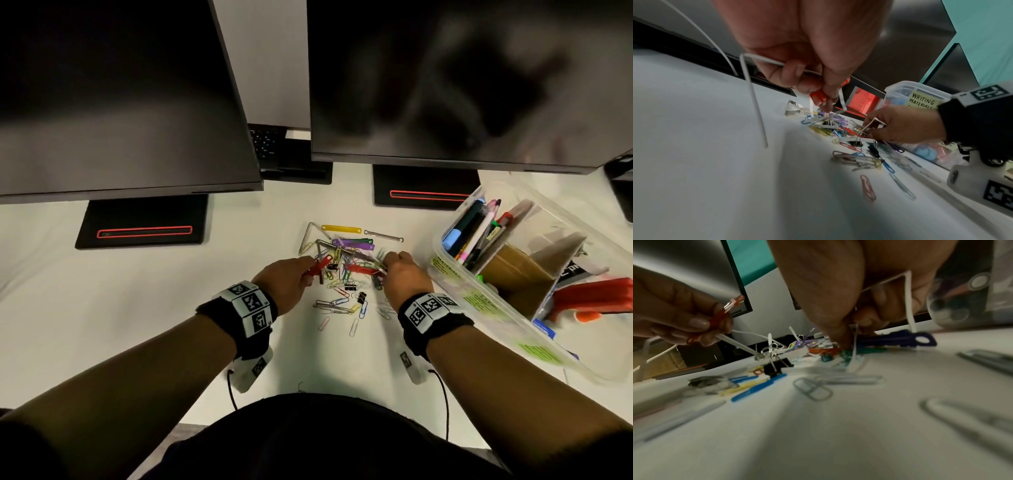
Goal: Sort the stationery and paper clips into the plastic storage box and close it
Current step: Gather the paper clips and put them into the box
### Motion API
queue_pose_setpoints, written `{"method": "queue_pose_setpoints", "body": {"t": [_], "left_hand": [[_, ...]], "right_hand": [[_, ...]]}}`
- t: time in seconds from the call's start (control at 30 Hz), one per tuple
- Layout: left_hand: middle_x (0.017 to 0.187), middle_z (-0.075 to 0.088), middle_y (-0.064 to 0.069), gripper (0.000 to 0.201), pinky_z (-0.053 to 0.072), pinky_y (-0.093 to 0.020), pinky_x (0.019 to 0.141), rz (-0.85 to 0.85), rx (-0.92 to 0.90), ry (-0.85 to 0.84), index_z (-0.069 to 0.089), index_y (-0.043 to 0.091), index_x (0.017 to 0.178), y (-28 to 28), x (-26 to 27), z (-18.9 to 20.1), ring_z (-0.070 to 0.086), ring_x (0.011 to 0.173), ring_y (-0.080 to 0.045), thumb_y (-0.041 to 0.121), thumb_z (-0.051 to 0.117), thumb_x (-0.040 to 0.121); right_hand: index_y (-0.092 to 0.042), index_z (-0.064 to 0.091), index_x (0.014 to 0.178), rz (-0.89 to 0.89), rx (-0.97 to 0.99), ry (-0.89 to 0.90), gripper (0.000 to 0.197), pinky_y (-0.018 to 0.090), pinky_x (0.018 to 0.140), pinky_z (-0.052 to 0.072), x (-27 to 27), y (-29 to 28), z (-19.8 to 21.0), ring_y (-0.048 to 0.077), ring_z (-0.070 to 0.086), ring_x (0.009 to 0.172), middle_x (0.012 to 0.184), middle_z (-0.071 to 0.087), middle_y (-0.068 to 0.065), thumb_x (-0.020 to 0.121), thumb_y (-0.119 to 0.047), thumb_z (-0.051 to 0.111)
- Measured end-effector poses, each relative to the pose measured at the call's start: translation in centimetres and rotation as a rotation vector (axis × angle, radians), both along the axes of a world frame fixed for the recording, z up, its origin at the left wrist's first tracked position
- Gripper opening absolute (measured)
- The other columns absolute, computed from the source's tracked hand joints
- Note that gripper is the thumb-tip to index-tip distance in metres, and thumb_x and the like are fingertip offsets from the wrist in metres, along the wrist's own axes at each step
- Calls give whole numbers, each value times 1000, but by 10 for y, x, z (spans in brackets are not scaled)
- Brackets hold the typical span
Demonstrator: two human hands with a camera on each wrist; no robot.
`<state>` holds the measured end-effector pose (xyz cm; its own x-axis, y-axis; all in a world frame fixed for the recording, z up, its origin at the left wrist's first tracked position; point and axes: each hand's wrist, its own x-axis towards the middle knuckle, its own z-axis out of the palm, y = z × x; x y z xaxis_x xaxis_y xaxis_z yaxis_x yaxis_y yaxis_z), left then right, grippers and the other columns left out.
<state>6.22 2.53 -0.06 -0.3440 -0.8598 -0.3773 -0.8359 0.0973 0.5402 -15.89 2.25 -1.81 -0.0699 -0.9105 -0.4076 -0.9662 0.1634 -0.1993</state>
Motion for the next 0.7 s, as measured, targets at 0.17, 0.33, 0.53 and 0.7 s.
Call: {"method": "queue_pose_setpoints", "body": {"t": [0.17,0.33,0.53,0.7], "left_hand": [[108,69,-1,27,43,-25,85,51,-1,51,54,17,119,-3,1,5,61,100,-24,15,40,97],[111,69,-4,39,44,-29,89,155,-11,87,40,22,133,-9,-2,9,62,102,-26,19,47,95],[108,68,-8,27,43,-28,82,131,-40,93,51,14,122,-14,-16,14,61,98,-26,15,41,97],[105,67,-14,25,48,-35,80,58,-38,96,51,9,116,-19,-33,10,61,93,-32,13,35,98]], "right_hand": [[-4,58,113,-165,-78,-161,24,33,83,46,-3,0,2,34,58,103,113,60,17,91,-10,50],[1,62,93,-385,-134,-397,14,25,66,36,-9,4,10,27,54,76,83,61,16,88,-12,58],[-4,43,61,-526,-61,-666,35,28,53,32,-18,12,12,22,36,56,61,43,20,88,-15,62],[5,55,82,-451,11,-625,22,28,54,30,-17,12,17,22,44,70,73,51,21,94,-13,51]]}}
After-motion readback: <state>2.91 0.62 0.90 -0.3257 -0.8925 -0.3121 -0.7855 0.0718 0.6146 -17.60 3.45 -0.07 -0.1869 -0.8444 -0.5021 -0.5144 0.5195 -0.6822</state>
